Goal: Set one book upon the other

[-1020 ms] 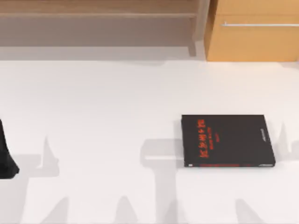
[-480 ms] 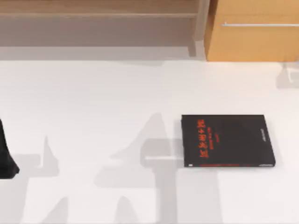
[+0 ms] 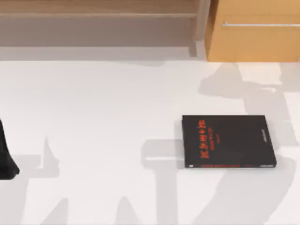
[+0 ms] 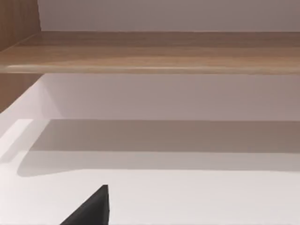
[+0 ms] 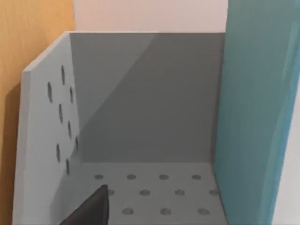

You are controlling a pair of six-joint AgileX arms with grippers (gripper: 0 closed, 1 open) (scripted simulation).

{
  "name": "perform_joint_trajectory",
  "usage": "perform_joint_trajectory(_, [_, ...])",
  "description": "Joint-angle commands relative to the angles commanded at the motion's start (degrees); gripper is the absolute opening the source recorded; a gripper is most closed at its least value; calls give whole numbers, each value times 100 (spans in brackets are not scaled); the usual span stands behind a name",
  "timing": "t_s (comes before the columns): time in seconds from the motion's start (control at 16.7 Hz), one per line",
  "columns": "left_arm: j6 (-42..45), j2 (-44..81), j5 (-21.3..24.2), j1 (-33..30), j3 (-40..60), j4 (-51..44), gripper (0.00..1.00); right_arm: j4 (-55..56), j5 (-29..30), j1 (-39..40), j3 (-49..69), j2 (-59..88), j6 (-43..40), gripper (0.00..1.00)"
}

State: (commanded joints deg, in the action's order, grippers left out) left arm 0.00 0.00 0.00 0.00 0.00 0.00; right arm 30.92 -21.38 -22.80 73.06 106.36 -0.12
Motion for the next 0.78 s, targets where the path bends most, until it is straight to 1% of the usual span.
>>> perform_joint_trajectory(0.24, [0, 0, 0, 0, 0, 0, 100, 341, -234, -261, 730, 827, -3, 100])
perform_joint_trajectory(0.66, [0, 0, 0, 0, 0, 0, 100, 354, -239, -255, 777, 896, -4, 100])
perform_joint_trajectory(0.78, [0, 0, 0, 0, 0, 0, 100, 305, -209, -239, 958, 1013, -4, 100])
